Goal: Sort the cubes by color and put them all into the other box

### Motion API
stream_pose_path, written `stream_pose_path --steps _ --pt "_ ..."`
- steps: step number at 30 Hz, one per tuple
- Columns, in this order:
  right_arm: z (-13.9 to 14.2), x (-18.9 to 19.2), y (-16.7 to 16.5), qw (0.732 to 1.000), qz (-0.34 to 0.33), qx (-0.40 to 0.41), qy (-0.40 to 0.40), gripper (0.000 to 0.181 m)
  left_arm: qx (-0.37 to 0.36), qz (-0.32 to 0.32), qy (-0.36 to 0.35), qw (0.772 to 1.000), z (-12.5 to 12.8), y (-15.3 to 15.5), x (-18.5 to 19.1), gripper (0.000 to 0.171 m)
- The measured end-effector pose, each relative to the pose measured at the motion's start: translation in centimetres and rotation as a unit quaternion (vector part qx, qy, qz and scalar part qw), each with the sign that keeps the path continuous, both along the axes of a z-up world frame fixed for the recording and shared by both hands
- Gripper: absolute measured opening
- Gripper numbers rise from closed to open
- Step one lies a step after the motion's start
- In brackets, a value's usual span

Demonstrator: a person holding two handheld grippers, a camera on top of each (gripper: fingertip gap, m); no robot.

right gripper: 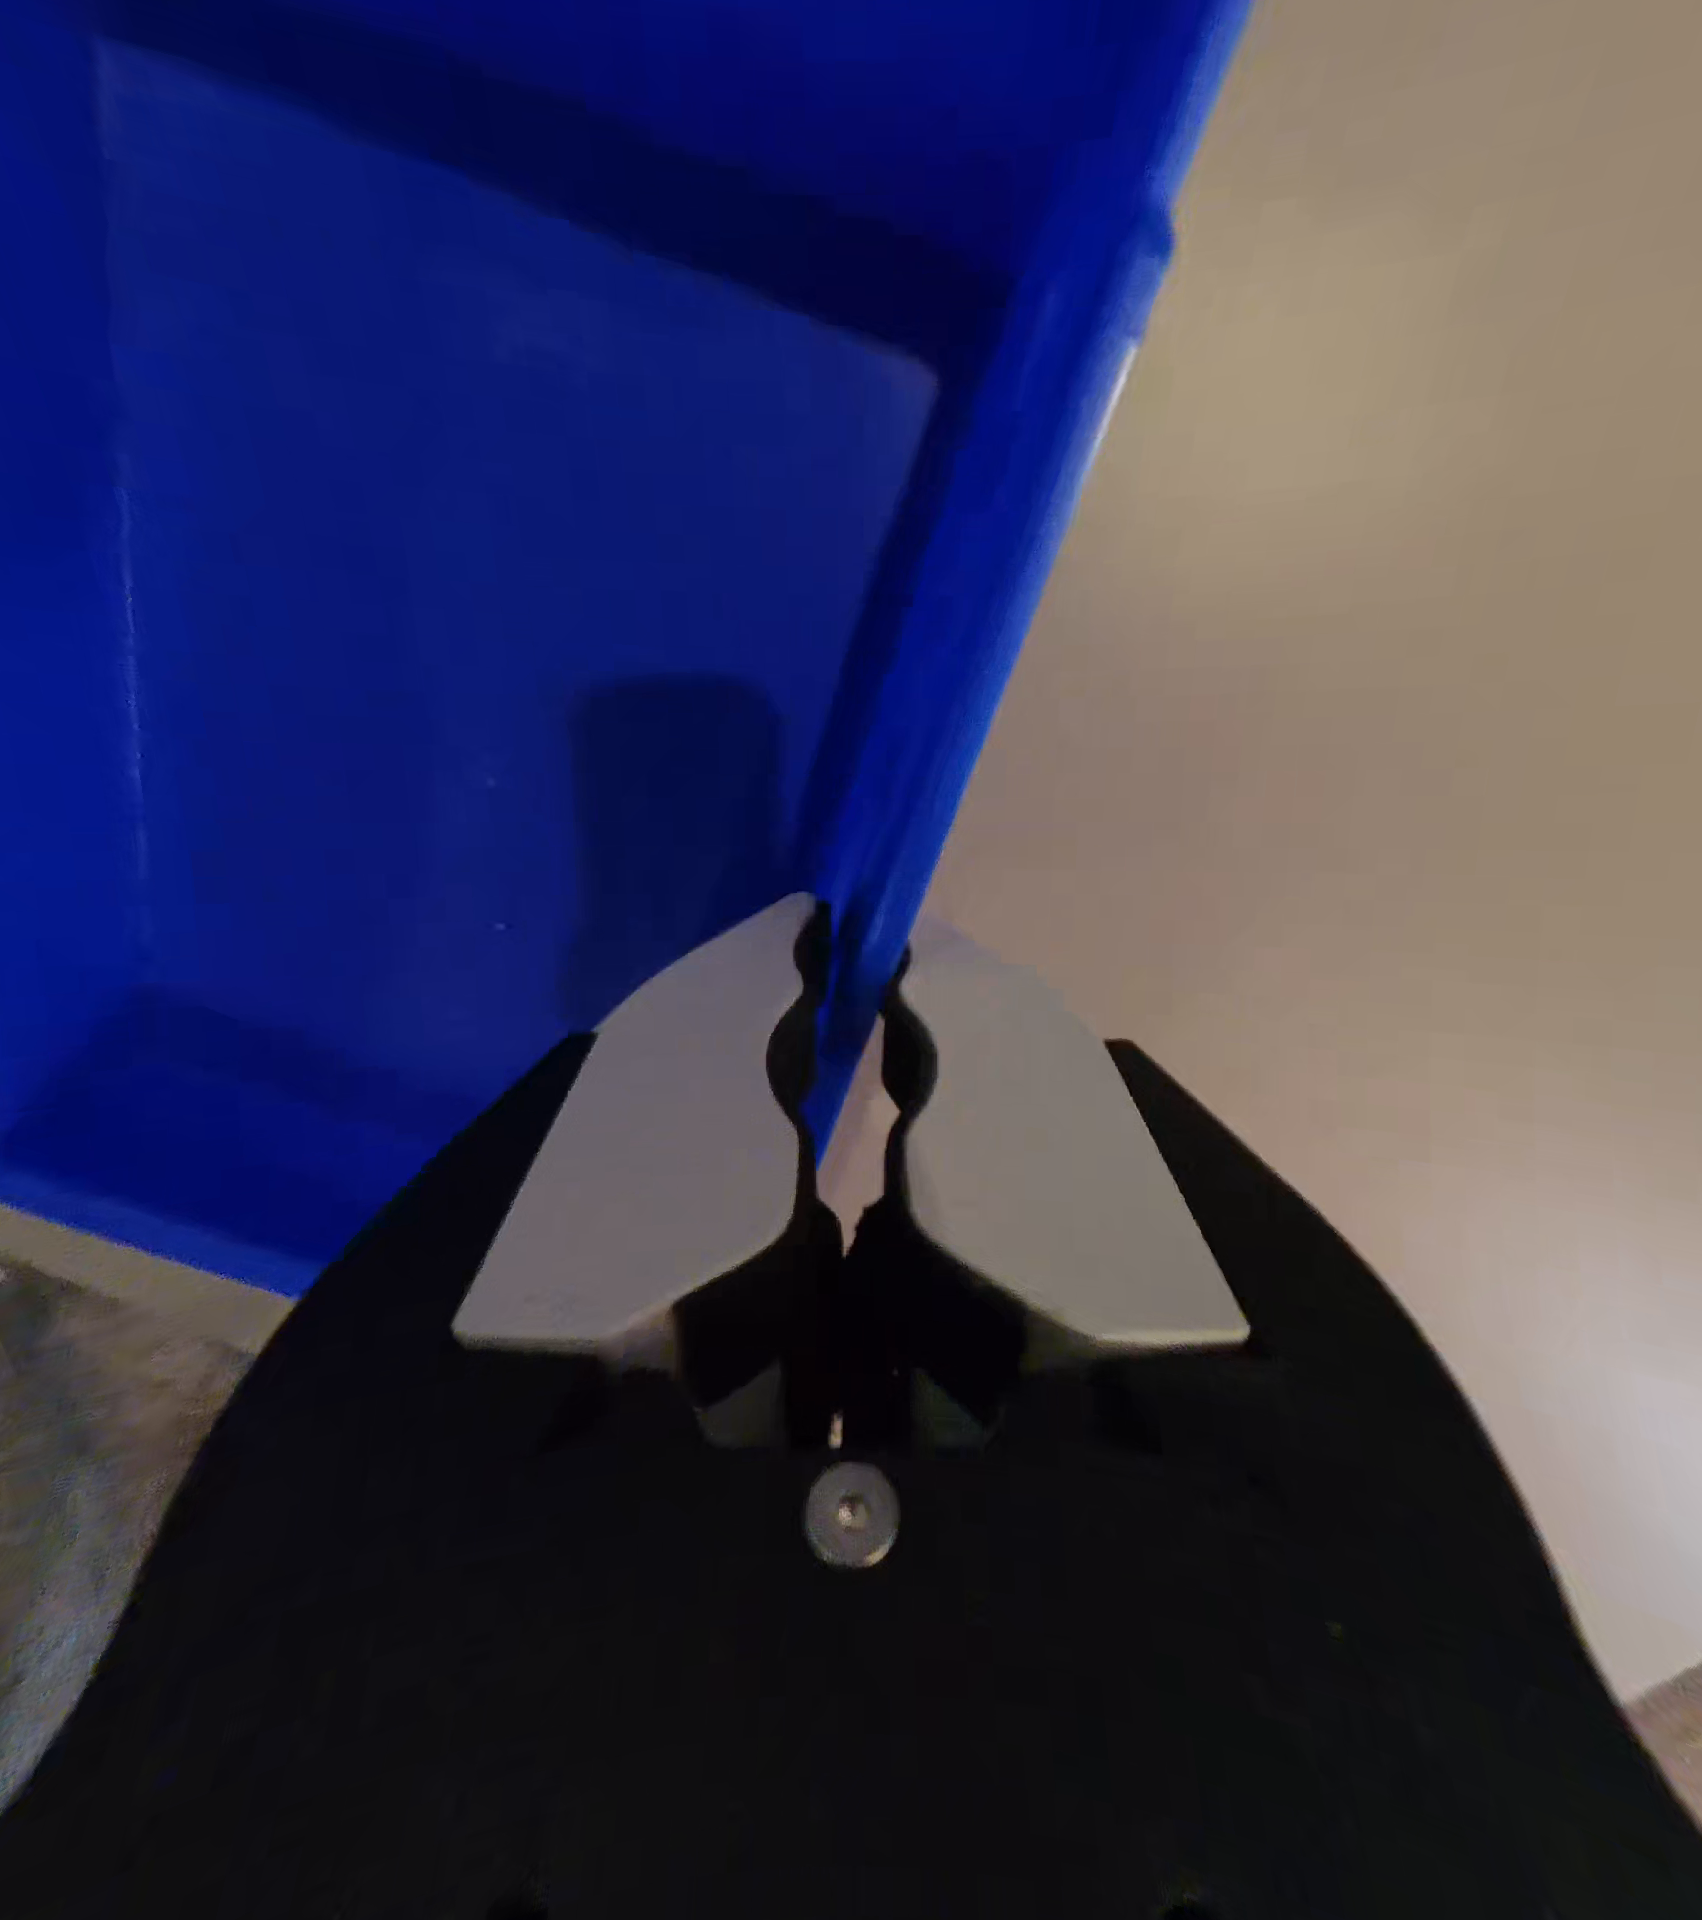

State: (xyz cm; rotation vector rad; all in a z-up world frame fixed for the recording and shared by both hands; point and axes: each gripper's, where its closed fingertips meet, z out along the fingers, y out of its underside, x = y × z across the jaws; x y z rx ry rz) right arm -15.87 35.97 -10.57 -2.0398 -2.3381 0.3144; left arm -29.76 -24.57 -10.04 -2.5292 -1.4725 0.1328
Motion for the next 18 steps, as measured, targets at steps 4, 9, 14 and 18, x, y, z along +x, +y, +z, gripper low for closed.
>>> stream_pose_path --steps 4,9,14,18 --pt "0.0 -0.7 0.3 0.999 -0.047 -0.003 0.011 0.005 0.025 0.058 -0.022 0.998 0.0 -0.2 -0.4 0.007" --pt "0.0 -0.9 0.5 0.993 -0.114 -0.015 0.014 0.004 -0.012 0.105 -0.014 0.994 0.0 -0.8 -0.3 0.009" --pt "0.0 -0.3 0.7 0.992 -0.122 -0.018 0.017 0.004 0.008 0.128 -0.018 0.992 0.0 -0.3 1.3 0.009" --pt "0.0 0.4 0.9 0.991 -0.132 -0.036 0.015 0.004 0.032 0.128 -0.011 0.991 0.0 0.4 2.5 0.007"
